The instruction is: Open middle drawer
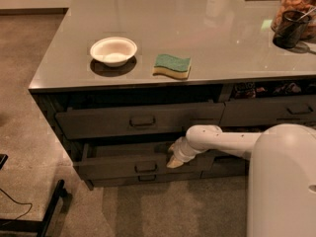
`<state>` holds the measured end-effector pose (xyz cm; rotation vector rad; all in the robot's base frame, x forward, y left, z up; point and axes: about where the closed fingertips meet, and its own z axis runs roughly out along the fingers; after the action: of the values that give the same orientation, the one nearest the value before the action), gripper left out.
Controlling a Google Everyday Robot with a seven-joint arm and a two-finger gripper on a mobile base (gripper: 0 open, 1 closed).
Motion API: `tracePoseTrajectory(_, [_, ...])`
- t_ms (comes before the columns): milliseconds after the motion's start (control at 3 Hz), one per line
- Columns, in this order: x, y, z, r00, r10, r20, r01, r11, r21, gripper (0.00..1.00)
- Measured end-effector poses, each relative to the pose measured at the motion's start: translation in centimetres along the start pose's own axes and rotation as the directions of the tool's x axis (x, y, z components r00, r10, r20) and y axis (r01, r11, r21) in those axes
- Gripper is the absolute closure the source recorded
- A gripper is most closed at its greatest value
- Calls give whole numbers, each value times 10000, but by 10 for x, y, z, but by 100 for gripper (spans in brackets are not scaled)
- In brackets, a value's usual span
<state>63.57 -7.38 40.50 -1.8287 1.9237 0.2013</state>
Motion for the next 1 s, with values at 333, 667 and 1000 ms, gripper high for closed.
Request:
tracePoseTrajectory(333, [3,16,-1,9997,188,-156,-192,9994,-274,36])
tracePoseTrajectory(667, [3,32,-6,9993,277,-242,-288,9986,-452,12])
tracePoseTrajectory(1000, [3,47,-10,9992,328,-245,-343,9975,-614,0])
